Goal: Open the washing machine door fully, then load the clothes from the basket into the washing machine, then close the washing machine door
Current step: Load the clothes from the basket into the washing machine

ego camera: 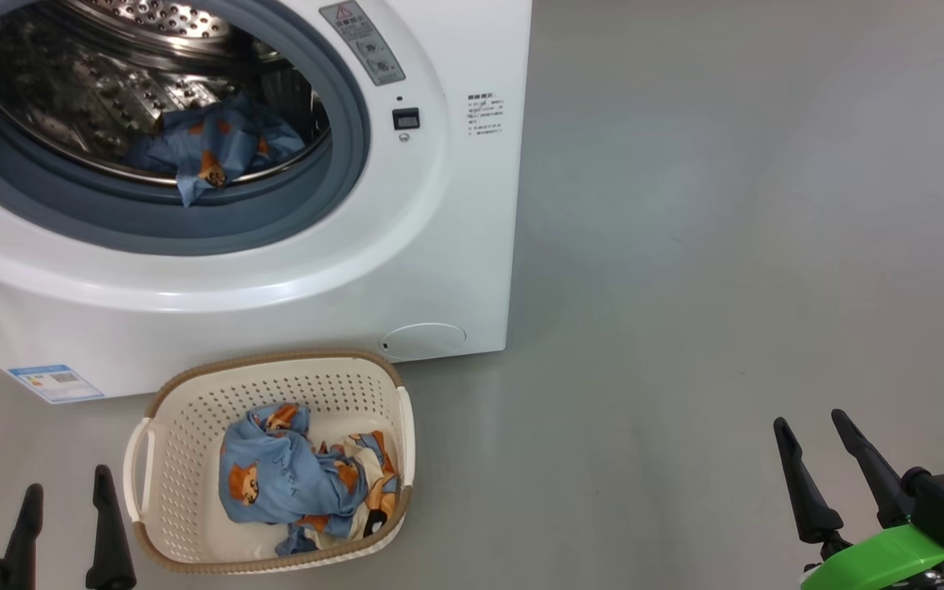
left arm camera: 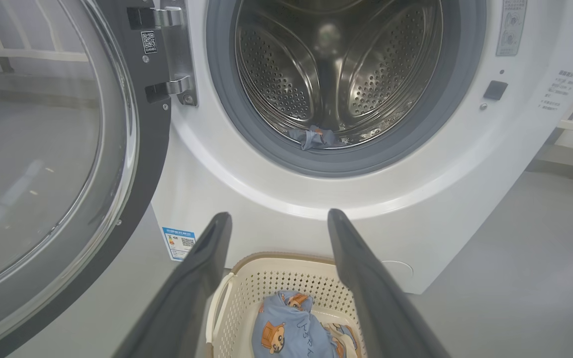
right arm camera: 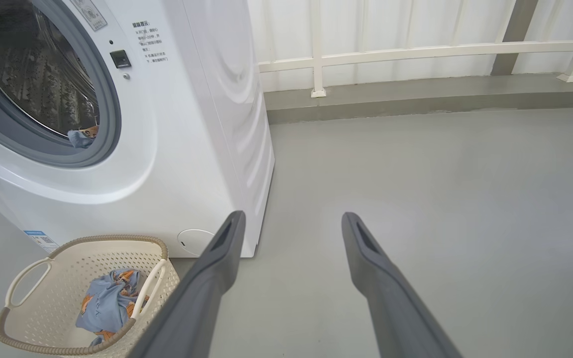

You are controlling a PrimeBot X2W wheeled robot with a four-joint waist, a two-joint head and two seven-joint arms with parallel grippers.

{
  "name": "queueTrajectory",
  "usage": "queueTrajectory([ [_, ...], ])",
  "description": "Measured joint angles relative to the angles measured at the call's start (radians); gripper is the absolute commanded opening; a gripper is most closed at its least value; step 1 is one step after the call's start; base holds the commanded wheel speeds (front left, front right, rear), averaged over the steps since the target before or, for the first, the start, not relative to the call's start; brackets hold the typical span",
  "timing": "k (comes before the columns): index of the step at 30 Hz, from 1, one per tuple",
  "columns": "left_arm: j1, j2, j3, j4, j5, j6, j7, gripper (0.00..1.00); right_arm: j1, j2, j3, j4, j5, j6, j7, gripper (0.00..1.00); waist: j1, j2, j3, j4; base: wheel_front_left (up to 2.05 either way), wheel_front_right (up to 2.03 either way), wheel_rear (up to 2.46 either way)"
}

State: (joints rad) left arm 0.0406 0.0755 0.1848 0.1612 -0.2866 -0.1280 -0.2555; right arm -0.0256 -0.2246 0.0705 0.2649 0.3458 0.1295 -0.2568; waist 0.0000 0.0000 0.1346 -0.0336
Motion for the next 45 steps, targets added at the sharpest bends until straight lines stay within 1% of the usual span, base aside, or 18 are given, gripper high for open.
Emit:
queueTrajectory([
  [9, -0.030, -0.004, -0.011, 0.024, -0.001, 0.000, 0.000, 1.00, -0.007, 0.009, -0.002, -0.008, 0.000, 0.000, 0.000, 1.00, 0.0000, 0.0000, 0.049, 0.000, 0.00, 0.00, 0.00],
  [22, -0.164, -0.003, -0.072, 0.144, -0.010, 0.000, 0.000, 1.00, -0.077, 0.049, -0.022, -0.022, -0.002, 0.000, 0.000, 1.00, 0.0000, 0.0000, 0.156, 0.005, 0.00, 0.00, 0.00],
  [29, -0.233, 0.013, -0.110, 0.235, -0.026, 0.000, 0.000, 1.00, -0.129, 0.064, -0.018, -0.028, -0.011, 0.000, 0.000, 1.00, 0.0000, 0.0000, 0.226, 0.001, 0.00, 0.00, 0.00],
  [36, -0.331, 0.036, -0.154, 0.358, -0.057, 0.000, 0.000, 1.00, -0.169, 0.072, -0.017, -0.036, -0.021, 0.000, 0.000, 1.00, 0.0000, 0.0000, 0.297, -0.004, 0.00, 0.00, 0.00],
  [45, -0.455, 0.066, -0.234, 0.498, -0.084, 0.000, 0.000, 1.00, -0.235, 0.081, 0.001, -0.049, -0.029, 0.000, 0.000, 1.00, 0.0000, 0.0000, 0.393, -0.012, 0.00, 0.00, 0.00],
])
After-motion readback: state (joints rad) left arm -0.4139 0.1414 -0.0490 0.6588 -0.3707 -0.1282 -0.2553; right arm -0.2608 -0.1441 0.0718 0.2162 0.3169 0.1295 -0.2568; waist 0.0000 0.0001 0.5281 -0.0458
